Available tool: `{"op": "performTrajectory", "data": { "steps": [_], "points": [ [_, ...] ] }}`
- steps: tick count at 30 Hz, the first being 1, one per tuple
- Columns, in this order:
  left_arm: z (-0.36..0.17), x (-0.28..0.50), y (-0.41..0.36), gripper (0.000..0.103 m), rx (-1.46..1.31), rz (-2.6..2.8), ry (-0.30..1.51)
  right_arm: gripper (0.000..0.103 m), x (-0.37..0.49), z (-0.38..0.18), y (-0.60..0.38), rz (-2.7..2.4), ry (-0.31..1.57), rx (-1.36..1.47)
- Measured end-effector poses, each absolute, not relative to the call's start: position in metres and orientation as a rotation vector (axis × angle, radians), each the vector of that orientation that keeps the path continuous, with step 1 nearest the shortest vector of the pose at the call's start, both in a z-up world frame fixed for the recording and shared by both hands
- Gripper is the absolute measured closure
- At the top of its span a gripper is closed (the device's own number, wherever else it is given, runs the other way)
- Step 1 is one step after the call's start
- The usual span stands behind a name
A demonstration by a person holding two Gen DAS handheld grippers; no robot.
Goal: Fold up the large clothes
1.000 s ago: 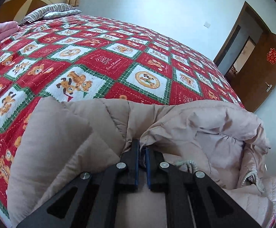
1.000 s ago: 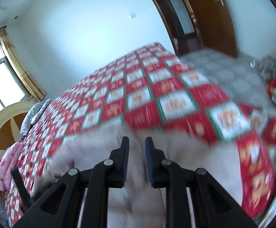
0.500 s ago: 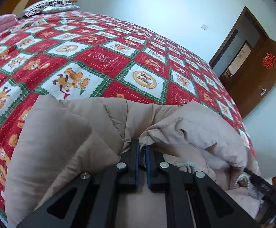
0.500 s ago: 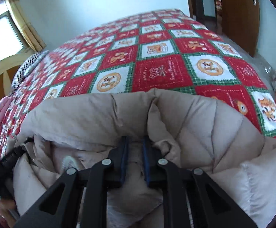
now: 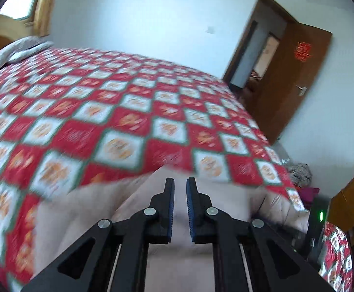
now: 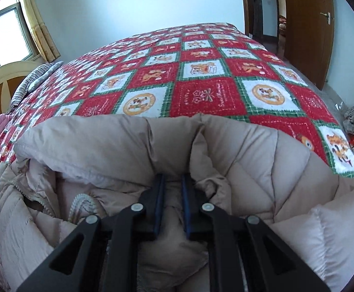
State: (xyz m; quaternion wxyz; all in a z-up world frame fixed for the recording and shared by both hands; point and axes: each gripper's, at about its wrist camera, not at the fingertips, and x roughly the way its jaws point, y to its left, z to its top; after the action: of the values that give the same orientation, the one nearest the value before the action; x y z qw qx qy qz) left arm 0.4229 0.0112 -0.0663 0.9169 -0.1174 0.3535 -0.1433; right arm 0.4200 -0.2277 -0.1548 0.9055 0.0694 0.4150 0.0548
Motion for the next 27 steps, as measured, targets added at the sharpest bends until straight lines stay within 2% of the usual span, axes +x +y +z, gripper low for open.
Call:
{"op": "performTrajectory", "data": {
  "steps": [4,7,9,15,16,17,19,21,27],
  "points": [
    [-0.099,0.455,-0.015,0.093,-0.26,-0.339,0.819,0.088,0.419,-0.155,-0.23,0.123,0.852,0.159],
    [-0.137,0.458,-0.03,0.093,-0.156,-0.34,0.905,0.088,0.419,-0.155,-0.232,0.131,0.846,0.174],
    [-0.148,0.452,-0.022,0.093,-0.206,-0.356,0.896,0.088,0.419,-0.155,-0.231,0.132,0.843,0.171],
    [-0.157,0.449,-0.02,0.094,-0.217,-0.352,0.898,0.087,0.418,-0.147,-0.227,0.107,0.856,0.153],
    [-0.159,0.451,-0.02,0.094,-0.221,-0.351,0.904,0.086,0.416,-0.141,-0.224,0.093,0.855,0.141],
    [-0.161,0.452,-0.021,0.094,-0.22,-0.35,0.906,0.079,0.412,-0.131,-0.22,0.096,0.823,0.126],
    [-0.161,0.451,-0.023,0.094,-0.206,-0.344,0.905,0.079,0.407,-0.109,-0.206,0.143,0.751,0.111],
    [-0.161,0.45,-0.025,0.094,-0.189,-0.337,0.903,0.079,0.418,-0.103,-0.19,0.175,0.767,0.093],
    [-0.161,0.451,-0.026,0.094,-0.174,-0.33,0.899,0.081,0.444,-0.15,-0.18,0.214,0.915,0.115]
  ]
}}
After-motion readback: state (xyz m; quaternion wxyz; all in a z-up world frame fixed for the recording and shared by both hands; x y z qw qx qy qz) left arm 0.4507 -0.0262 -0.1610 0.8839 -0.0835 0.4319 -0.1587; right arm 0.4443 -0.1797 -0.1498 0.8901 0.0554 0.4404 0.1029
